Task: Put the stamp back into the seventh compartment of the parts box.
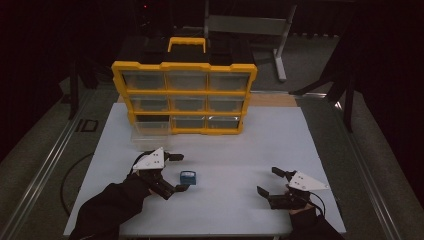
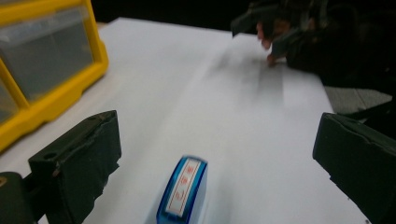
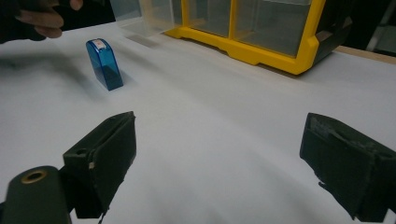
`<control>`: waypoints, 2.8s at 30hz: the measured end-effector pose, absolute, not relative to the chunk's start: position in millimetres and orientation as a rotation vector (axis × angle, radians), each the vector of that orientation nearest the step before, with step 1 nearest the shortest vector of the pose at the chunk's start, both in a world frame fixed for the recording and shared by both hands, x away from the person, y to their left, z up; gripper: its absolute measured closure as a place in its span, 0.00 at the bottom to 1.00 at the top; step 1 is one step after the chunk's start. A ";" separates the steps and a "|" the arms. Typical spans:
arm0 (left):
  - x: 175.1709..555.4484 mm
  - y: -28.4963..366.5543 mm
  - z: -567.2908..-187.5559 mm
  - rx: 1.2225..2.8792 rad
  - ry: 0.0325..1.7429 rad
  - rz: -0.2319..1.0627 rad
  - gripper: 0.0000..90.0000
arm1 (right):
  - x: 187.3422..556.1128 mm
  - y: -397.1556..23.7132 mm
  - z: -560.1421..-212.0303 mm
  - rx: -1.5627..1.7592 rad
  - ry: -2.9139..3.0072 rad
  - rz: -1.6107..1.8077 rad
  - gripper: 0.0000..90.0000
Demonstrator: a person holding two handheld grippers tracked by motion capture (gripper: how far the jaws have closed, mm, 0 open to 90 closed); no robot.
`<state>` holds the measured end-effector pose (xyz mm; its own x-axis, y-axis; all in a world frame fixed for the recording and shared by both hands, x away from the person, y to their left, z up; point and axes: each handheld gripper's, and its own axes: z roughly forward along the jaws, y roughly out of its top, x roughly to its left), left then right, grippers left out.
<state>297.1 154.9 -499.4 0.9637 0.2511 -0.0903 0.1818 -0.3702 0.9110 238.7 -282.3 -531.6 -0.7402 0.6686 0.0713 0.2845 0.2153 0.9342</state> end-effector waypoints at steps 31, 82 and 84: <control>312.9 149.1 -531.5 2.230 0.372 0.018 0.33 | 239.2 -281.4 -532.8 0.887 2.161 1.533 0.12; 322.2 140.7 -534.6 2.366 0.236 -0.069 0.77 | 239.1 -283.4 -531.8 0.891 2.135 1.528 0.12; 321.3 140.5 -532.7 2.366 0.231 -0.070 0.77 | 239.0 -283.2 -531.7 0.893 2.136 1.528 0.12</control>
<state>321.3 140.5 -532.7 0.9822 0.1464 -0.1177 0.1870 -0.7063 0.6828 239.0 -283.2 -531.7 -0.7331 0.6769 0.0663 0.2813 0.2130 0.9357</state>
